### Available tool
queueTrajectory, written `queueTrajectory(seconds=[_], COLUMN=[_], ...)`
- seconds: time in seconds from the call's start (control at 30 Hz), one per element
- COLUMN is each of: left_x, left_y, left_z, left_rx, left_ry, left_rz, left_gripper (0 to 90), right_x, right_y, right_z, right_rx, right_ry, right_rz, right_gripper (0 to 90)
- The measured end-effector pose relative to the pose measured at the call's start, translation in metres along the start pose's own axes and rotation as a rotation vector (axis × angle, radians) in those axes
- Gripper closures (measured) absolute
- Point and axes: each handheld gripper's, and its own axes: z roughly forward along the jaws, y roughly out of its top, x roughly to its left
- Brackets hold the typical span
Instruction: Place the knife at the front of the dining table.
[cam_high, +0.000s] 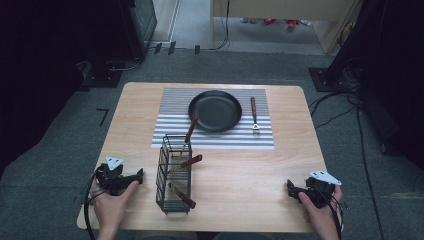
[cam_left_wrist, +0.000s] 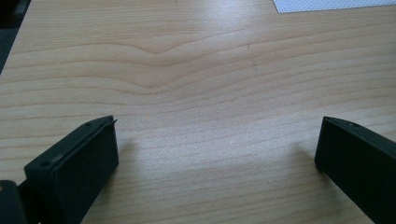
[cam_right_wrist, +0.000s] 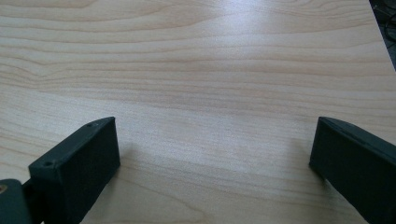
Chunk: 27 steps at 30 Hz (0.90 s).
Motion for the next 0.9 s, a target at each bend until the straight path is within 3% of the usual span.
queueTrajectory(seconds=[0.2, 0.27, 0.4, 0.57, 0.9], left_x=[-0.001, -0.002, -0.001, -0.005, -0.025], left_y=[0.0, 0.0, 0.003, 0.018, 0.059], left_z=[-0.002, -0.003, -0.009, -0.02, -0.049], left_rx=[0.012, 0.007, -0.028, -0.06, -0.17], left_ry=[0.001, 0.005, 0.018, -0.035, -0.126], left_rz=[-0.003, -0.01, -0.057, -0.064, -0.047], left_gripper=[0.0, 5.7, 6.2, 6.3, 6.4], right_x=[0.0, 0.0, 0.0, 0.0, 0.0], right_y=[0.0, 0.0, 0.0, 0.0, 0.0], right_z=[0.0, 0.0, 0.0, 0.0, 0.0], right_rx=[0.0, -0.001, 0.0, 0.0, -0.001], right_ry=[0.0, 0.0, 0.0, 0.0, 0.0], right_rz=[0.0, 0.0, 0.001, 0.0, 0.002], right_gripper=[1.0, 1.0, 1.0, 1.0, 1.0])
